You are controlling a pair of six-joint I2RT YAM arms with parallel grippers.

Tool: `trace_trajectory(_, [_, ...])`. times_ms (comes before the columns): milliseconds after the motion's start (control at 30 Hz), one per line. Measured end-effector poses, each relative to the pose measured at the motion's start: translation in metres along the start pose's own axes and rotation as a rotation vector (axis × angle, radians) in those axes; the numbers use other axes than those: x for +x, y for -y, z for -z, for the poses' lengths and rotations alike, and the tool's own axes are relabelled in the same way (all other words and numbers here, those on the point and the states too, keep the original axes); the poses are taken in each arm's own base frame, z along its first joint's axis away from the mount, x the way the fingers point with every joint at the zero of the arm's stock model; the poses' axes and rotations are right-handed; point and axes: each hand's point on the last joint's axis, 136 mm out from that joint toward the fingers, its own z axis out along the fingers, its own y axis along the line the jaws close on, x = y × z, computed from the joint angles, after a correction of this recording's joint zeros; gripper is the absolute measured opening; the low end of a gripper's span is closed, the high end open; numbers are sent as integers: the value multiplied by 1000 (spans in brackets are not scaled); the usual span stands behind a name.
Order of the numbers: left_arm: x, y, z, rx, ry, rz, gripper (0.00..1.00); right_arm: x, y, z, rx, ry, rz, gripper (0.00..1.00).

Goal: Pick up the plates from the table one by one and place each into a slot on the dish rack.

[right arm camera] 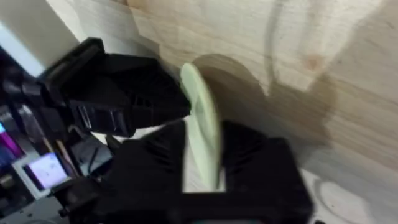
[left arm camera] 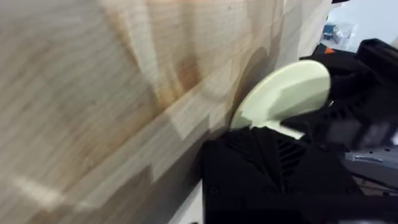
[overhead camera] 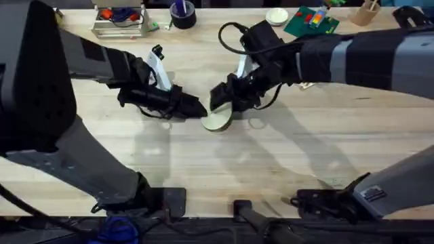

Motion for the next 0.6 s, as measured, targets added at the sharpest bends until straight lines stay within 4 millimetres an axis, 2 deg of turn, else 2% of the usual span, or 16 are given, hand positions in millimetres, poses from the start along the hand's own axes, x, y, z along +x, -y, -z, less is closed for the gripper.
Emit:
trace_trajectory(67, [0, 0, 0, 1, 0, 0, 43, 0, 1, 1, -2, -1, -5, 99])
trace_trajectory(100, [0, 0, 1, 4, 3, 0, 43, -1, -1, 2, -19, -3, -7, 54])
trace_trajectory(600, [1, 2, 1, 9, -2, 1, 41, 0, -3, 3, -26, -10, 5, 37])
